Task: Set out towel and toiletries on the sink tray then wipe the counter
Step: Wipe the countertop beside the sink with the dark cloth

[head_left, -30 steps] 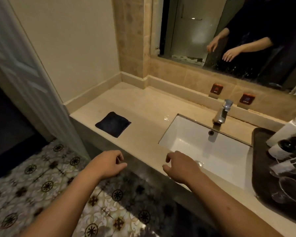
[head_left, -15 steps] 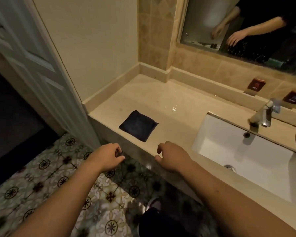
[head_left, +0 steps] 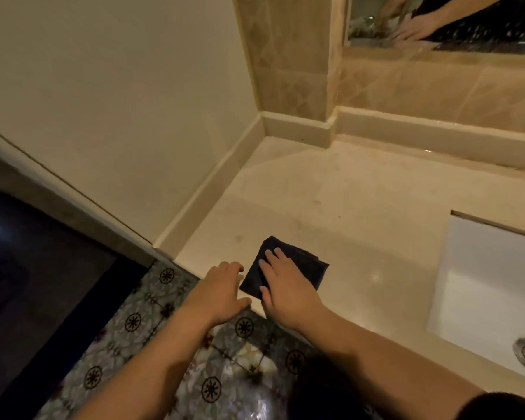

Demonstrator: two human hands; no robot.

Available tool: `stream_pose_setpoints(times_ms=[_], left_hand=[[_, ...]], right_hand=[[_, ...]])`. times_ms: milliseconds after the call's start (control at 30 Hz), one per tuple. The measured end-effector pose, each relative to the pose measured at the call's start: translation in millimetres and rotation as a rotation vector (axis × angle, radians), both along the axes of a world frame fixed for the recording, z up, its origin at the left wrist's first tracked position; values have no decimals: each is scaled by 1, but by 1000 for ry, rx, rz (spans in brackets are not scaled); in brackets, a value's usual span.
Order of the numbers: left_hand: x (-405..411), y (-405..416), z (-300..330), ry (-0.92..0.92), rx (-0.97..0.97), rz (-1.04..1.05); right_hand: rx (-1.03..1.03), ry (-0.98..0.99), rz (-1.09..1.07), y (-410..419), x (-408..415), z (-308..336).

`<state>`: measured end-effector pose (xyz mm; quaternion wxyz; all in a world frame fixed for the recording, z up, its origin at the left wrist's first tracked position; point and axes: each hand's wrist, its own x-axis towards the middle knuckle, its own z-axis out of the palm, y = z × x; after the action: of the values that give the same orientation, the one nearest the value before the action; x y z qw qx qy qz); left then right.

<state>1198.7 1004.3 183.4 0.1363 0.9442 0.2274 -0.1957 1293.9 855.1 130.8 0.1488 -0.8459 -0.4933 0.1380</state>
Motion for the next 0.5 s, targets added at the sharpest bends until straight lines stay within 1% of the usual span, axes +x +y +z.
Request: stream_pose_setpoints(times_ms=[67, 167, 233, 267, 367, 433, 500], left_hand=[[14, 9, -5, 32, -9, -13], [31, 20, -15, 90, -95, -21], [43, 29, -20, 112, -124, -45], [50, 34, -23, 116, -122, -69], [75, 47, -34, 129, -97, -164], [92, 54, -42, 147, -74, -219], [111, 63, -50, 165, -38, -293]], right_hand=[[17, 9, -7, 6, 5, -13], [-5, 51, 3, 9, 9, -32], [-54, 33, 30, 9, 11, -42], [-48, 16, 22, 8, 12, -46], [33, -1, -78, 3, 9, -49], [37, 16, -168, -2, 6, -49], [24, 34, -302, -12, 4, -46]])
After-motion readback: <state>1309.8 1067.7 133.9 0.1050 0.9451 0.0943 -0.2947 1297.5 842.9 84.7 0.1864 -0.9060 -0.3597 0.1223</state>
